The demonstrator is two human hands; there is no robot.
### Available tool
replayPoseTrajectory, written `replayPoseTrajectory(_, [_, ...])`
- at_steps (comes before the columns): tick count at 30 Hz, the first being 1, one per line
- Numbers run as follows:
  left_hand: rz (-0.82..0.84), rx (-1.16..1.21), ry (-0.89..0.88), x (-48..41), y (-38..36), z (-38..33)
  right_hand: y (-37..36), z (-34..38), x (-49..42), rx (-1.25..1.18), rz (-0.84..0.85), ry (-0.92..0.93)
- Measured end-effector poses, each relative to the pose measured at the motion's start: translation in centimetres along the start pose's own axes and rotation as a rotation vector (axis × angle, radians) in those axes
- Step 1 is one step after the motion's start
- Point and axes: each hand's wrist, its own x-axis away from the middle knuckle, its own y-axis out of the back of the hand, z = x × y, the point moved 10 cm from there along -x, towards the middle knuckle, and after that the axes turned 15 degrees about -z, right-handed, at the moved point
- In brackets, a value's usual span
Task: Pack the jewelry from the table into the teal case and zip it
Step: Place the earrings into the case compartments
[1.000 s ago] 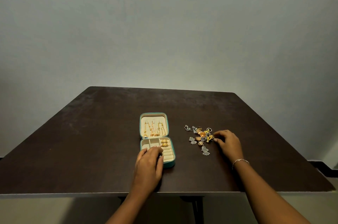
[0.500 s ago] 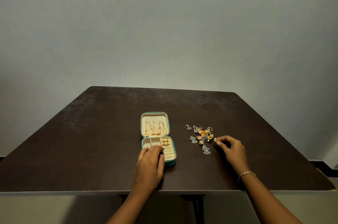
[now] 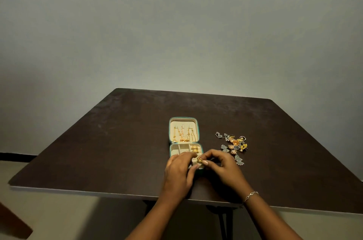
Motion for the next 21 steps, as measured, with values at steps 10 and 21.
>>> replayPoseTrajectory(10, [0.028, 0.031, 0.009, 0.2, -0.6, 0.7, -0.8, 0.2, 0.1, 0.033, 0.036, 0.022])
replayPoseTrajectory(21, [0.106, -0.026, 0.089, 0.5, -1.1, 1.6, -0.3, 1.7, 0.3, 0.039, -0.014, 0.087])
